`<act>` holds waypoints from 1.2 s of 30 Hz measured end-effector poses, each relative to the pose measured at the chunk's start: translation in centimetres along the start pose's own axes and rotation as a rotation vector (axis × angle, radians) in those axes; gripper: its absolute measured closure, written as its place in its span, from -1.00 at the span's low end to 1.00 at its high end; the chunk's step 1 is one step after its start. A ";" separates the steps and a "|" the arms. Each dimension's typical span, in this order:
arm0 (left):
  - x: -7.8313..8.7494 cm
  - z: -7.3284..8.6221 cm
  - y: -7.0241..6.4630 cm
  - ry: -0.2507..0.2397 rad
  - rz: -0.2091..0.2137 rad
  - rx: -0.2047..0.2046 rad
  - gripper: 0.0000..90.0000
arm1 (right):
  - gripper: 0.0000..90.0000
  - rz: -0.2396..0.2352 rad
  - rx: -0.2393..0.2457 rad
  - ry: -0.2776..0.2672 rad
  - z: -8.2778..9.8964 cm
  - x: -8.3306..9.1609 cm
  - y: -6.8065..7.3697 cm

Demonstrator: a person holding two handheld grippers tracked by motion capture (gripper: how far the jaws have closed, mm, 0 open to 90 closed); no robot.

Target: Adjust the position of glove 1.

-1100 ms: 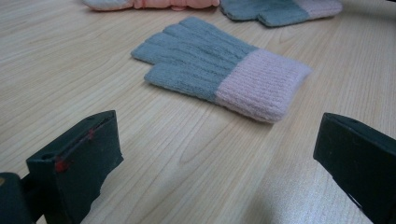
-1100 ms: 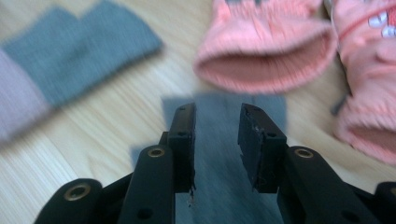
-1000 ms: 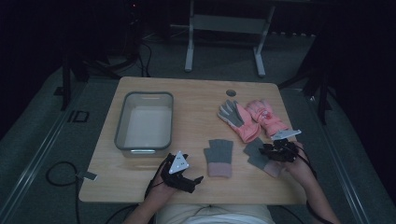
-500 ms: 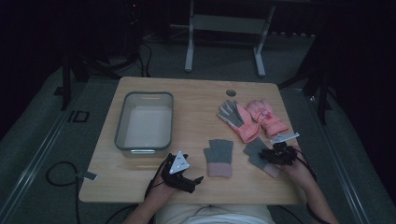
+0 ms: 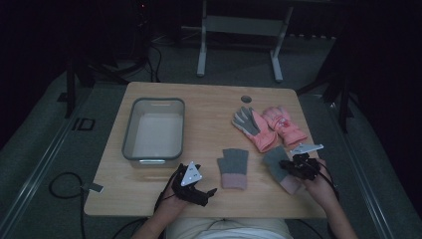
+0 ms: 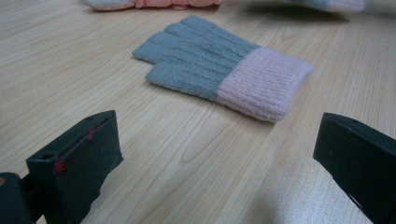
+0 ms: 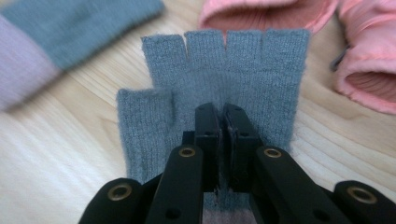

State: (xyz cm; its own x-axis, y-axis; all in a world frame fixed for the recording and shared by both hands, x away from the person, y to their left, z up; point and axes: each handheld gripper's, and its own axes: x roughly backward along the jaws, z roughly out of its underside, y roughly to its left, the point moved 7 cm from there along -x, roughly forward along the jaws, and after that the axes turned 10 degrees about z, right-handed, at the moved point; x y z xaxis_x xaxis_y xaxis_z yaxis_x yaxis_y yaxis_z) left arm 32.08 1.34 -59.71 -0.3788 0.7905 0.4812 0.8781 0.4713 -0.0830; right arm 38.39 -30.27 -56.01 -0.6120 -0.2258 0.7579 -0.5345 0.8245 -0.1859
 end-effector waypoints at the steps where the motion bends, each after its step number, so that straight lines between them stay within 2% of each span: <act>1: 0.0 0.0 0.0 -0.001 0.000 0.000 -0.99 | 0.90 0.004 -0.012 -0.008 -0.1 0.5 0.2; 3: 0.0 0.0 0.0 -0.001 0.000 -0.001 -0.99 | 0.90 0.032 -0.034 -0.021 -0.4 1.3 0.6; 5: 0.0 0.0 0.0 -0.001 0.000 -0.001 -0.99 | 0.90 0.041 -0.082 -0.027 -0.6 2.0 1.1; 12: 0.0 0.0 0.0 -0.002 0.000 0.001 -0.99 | 0.90 0.082 -0.296 -0.076 -1.1 3.9 1.6; 15: 0.1 0.0 0.0 0.000 0.000 0.000 -0.99 | 0.90 0.142 -0.378 -0.096 -0.8 4.3 1.4; 18: 0.0 0.0 0.0 0.000 0.003 0.001 -0.99 | 0.90 0.166 -0.436 -0.093 -0.7 4.1 1.4; 22: 0.0 0.0 0.0 0.000 0.002 0.001 -0.99 | 0.89 0.196 -0.470 -0.067 -0.2 3.3 1.8; 25: 0.0 0.0 0.0 0.000 0.002 0.001 -0.99 | 0.89 0.195 -0.491 -0.045 0.3 2.1 2.2; 30: 0.0 0.0 0.0 0.002 0.002 -0.001 -0.99 | 0.89 0.242 -0.521 -0.029 0.8 0.7 1.7; 36: 0.0 0.0 0.0 0.003 0.001 -0.001 -0.99 | 0.85 0.260 -0.548 0.002 1.8 -0.7 1.6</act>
State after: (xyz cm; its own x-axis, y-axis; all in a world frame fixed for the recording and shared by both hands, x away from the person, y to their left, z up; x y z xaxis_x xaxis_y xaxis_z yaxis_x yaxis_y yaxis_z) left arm 32.08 1.34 -59.72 -0.3774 0.7897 0.4837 0.8787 0.4703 -0.0822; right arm 36.89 -29.80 -57.96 -0.6809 0.0199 0.7321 0.0113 0.9998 -0.0166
